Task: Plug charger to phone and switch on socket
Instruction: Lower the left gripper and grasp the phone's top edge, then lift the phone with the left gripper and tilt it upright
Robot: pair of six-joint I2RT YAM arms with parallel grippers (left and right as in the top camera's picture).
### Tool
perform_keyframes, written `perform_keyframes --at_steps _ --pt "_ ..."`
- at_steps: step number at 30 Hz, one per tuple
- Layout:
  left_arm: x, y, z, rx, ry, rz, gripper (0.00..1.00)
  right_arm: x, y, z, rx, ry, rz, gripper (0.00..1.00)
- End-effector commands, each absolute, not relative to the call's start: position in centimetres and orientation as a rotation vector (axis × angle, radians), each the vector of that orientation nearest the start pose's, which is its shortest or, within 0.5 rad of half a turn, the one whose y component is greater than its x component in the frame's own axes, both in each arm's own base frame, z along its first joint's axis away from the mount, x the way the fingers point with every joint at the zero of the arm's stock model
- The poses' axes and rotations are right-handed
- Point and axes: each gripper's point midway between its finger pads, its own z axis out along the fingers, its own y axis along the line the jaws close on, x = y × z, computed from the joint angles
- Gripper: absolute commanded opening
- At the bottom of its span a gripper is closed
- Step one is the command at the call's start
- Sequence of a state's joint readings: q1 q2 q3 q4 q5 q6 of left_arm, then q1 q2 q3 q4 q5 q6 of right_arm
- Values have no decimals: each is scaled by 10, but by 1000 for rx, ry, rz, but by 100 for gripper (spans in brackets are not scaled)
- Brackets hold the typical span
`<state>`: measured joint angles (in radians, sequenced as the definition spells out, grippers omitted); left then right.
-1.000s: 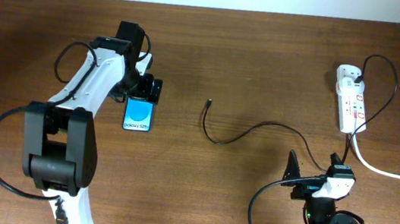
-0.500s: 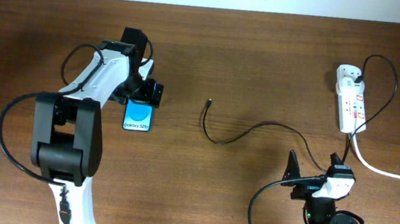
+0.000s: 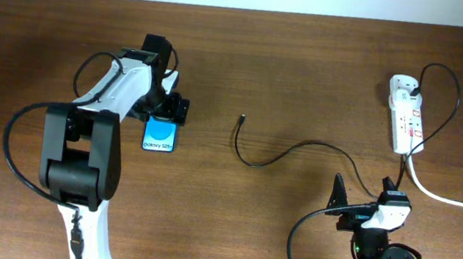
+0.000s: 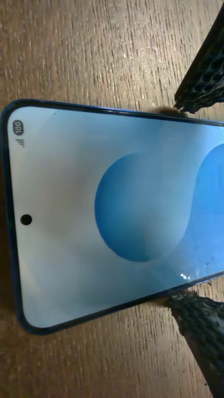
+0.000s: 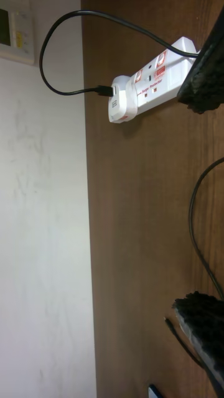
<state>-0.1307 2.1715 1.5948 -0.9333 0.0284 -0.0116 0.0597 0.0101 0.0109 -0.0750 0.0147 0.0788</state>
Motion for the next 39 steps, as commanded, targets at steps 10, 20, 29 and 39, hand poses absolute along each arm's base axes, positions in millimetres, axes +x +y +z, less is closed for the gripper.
perform_keyframes --at_steps 10,20,29,39 --pt "413 -61 -14 184 3104 -9 98 246 13 155 28 1652 97 99" --pt "406 -60 -23 90 3121 -9 75 246 13 155 28 1652 97 99" --pt "416 -60 -6 86 3107 -11 64 246 13 155 29 1652 97 98" --pt "457 -90 95 80 2995 -241 58 246 13 155 29 1651 97 98"
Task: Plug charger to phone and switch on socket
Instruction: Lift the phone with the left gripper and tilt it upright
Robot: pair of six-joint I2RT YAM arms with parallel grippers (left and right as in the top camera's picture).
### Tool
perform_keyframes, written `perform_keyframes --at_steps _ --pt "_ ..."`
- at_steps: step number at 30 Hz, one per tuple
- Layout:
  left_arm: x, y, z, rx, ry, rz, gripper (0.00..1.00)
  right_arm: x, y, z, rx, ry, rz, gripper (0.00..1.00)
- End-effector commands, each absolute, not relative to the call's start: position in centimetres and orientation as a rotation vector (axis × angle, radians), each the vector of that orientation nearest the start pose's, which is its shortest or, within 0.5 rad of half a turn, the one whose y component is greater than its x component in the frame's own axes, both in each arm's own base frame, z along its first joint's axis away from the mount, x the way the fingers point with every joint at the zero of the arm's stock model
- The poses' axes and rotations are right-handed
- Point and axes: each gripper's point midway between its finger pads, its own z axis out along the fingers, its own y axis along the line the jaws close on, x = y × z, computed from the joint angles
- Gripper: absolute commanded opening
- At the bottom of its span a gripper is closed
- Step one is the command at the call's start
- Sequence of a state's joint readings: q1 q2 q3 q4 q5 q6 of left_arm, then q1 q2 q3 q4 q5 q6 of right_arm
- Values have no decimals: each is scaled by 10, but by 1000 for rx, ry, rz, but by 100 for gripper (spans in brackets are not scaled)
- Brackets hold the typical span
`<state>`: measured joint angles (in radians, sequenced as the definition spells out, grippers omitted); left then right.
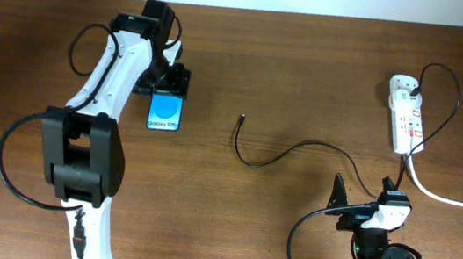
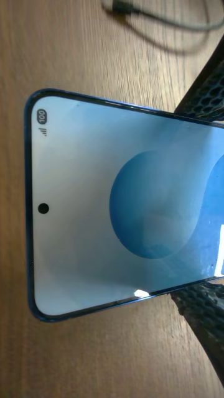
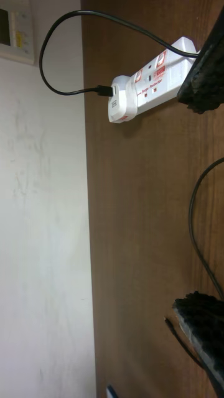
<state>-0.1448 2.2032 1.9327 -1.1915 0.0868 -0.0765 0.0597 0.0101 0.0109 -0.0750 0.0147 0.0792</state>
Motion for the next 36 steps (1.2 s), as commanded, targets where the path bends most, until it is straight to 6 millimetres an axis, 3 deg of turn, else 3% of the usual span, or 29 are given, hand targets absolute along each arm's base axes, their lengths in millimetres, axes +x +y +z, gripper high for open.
perform_keyframes --at_steps 1,2,4,8,12,17,20,23,27,31,36 --pt "456 -90 99 58 2997 -243 46 246 13 155 29 1652 97 98" --pt "455 -93 102 45 3001 -275 36 246 13 155 29 1652 97 98" --pt "452 -112 107 57 2995 -448 0 246 13 155 29 1652 97 98" --pt "444 -137 116 24 2992 -694 0 246 13 155 28 1652 97 98" --pt "435 -145 120 -606 3051 -800 0 246 13 155 29 1652 97 98" --pt "417 -186 153 -626 3040 -1301 0 246 13 155 29 1652 97 98" --pt "417 -188 155 -633 3036 -1324 0 246 13 155 28 1652 97 98" --pt "408 -188 156 -906 3078 -1325 0 246 13 155 29 1652 97 98" --pt "393 -201 177 -1009 3081 -1560 0 246 13 155 29 1652 97 98" --pt "386 -185 185 -1192 3072 -1627 0 246 13 155 29 1652 97 98" --pt "396 -156 188 -1323 2987 -1664 0 246 13 155 29 1652 97 98"
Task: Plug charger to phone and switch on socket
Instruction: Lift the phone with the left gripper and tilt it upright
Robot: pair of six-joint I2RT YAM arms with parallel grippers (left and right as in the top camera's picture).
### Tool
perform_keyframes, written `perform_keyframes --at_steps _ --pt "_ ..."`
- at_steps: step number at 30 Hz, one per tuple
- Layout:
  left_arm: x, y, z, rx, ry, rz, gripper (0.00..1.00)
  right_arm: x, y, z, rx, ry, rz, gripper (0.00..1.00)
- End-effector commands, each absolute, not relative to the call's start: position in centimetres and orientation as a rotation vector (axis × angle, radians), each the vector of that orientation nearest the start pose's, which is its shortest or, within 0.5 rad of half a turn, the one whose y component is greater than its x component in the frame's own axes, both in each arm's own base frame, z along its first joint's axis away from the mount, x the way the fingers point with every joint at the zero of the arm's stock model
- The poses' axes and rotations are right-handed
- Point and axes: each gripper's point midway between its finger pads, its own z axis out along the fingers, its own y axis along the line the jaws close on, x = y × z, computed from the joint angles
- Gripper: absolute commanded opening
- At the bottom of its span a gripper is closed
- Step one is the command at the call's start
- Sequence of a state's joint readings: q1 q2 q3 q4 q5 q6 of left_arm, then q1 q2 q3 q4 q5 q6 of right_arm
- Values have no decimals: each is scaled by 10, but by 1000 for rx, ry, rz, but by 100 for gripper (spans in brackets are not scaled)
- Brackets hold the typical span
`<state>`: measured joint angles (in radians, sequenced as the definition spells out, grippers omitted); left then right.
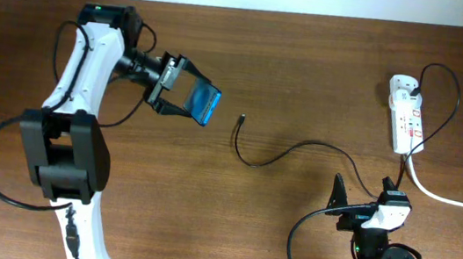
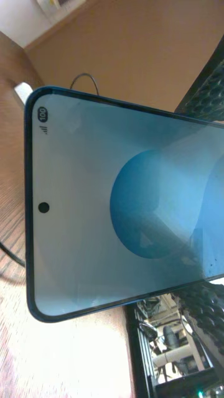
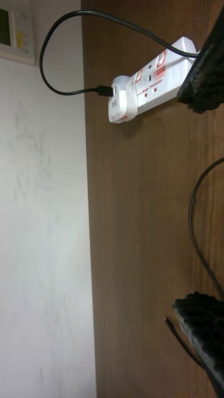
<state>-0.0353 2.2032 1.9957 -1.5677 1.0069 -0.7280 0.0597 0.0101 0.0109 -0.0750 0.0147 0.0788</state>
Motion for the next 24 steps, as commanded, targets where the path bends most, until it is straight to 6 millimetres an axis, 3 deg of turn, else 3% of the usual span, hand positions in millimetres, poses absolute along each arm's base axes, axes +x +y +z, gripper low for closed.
perform_keyframes --at_steps 1,5,10,12,24 --pt "398 -150 188 961 -2129 1195 0 246 13 155 29 1651 97 98" --pt "399 -143 188 984 -2118 1196 0 246 13 155 29 1652 97 98" --pt "385 -145 195 1023 -2022 1147 0 246 13 155 29 1651 97 98" --pt "387 -150 204 1016 -1970 1201 0 246 13 155 29 1651 97 98" --pt "388 -152 208 1032 -1930 1214 0 246 14 155 29 1652 110 98"
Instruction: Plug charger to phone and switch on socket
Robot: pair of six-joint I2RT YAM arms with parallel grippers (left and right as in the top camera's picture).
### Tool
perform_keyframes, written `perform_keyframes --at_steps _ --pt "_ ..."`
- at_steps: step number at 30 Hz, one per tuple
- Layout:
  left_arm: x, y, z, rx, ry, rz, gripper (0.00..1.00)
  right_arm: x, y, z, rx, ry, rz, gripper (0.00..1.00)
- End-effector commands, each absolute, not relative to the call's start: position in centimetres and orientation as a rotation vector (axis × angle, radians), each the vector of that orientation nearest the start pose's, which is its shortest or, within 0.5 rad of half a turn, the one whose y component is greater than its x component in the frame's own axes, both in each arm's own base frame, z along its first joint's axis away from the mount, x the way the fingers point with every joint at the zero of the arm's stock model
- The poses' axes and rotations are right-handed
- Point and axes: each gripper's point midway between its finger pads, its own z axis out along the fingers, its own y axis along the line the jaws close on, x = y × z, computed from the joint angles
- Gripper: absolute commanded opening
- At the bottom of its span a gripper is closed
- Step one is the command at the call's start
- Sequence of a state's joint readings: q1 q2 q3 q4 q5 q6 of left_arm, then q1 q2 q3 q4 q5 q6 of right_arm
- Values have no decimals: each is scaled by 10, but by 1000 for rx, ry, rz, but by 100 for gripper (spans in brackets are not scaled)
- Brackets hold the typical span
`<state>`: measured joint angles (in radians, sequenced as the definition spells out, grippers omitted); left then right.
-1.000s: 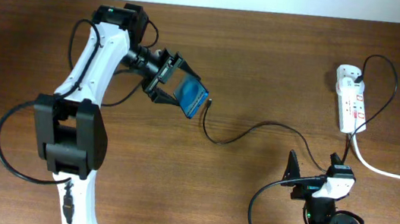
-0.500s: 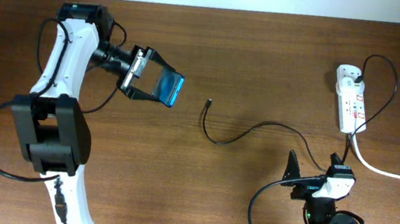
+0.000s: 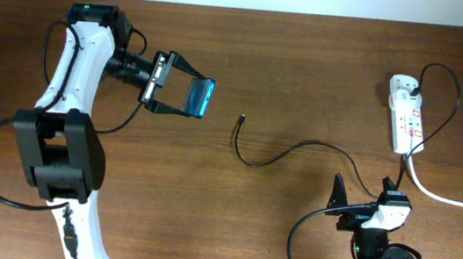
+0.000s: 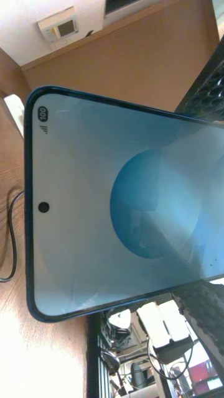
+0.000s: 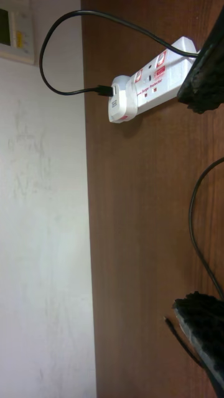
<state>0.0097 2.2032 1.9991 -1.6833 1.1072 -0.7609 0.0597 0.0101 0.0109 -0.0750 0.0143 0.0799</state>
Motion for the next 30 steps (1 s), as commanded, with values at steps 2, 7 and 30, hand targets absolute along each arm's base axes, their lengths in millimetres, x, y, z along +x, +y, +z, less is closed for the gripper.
perform_keyframes --at_steps 2,7,30 --pt "389 -152 207 1030 -1935 1217 0 246 14 155 29 1652 110 98" --pt "390 -151 206 1029 -1947 1213 0 246 15 155 23 1652 116 98" --pt "389 -151 206 1032 -1940 1210 0 244 29 157 -39 1656 183 98"
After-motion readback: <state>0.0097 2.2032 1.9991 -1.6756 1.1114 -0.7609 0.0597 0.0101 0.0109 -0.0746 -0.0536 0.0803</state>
